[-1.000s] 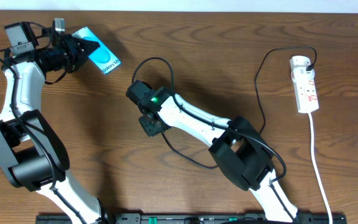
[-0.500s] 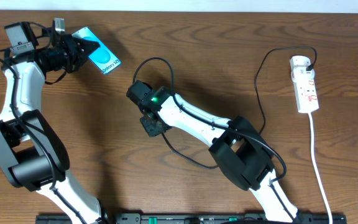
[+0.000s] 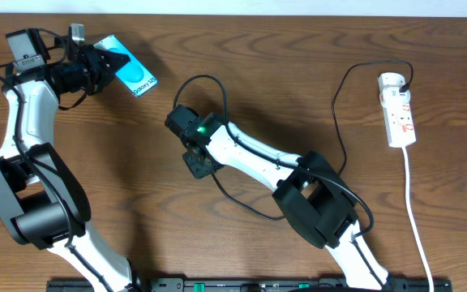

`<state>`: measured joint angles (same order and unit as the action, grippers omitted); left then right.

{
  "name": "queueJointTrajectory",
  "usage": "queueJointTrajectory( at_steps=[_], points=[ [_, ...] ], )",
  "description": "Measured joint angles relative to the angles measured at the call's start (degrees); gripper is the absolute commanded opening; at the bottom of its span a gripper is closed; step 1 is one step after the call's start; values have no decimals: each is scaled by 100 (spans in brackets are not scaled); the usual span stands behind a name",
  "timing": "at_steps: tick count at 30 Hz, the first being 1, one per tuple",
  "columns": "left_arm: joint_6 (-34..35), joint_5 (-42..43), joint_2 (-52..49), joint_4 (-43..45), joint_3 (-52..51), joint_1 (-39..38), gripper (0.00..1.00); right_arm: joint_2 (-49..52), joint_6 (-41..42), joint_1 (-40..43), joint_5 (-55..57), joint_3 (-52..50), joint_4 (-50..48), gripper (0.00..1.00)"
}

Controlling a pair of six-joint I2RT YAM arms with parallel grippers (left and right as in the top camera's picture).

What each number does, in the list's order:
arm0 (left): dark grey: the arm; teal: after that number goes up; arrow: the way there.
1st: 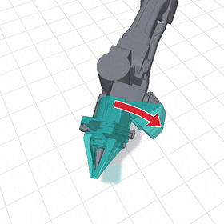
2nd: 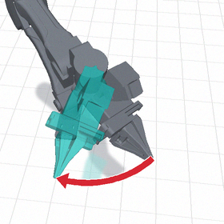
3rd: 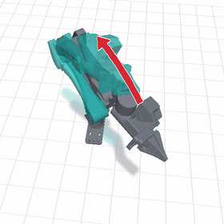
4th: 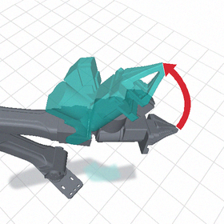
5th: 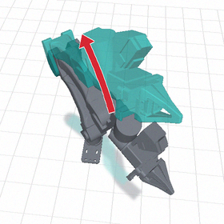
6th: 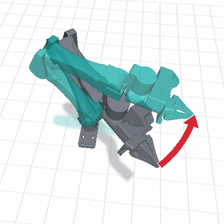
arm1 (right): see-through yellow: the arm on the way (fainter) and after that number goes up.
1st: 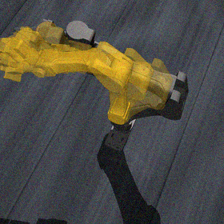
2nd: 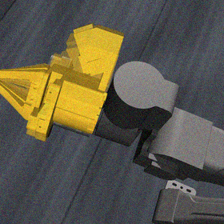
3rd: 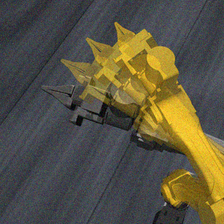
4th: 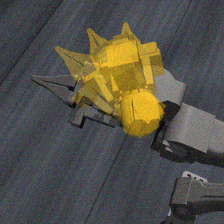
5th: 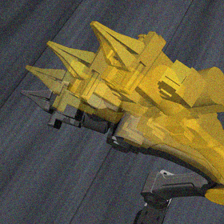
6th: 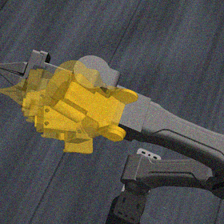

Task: Plug charger to phone and switch on socket
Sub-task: 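Lower the right gripper and close it on the USB-C plug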

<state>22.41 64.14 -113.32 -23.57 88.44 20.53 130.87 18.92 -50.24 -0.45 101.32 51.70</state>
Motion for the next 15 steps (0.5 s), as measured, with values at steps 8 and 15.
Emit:
queueJointTrajectory(
  at_steps=[8, 15],
  points=[
    [0, -2, 0, 0, 0, 0, 7, 0, 2, -15, -20, 0, -2, 16],
    [0, -2, 0, 0, 0, 0, 7, 0, 7, -20, 4, 0, 7, 7]
  ],
)
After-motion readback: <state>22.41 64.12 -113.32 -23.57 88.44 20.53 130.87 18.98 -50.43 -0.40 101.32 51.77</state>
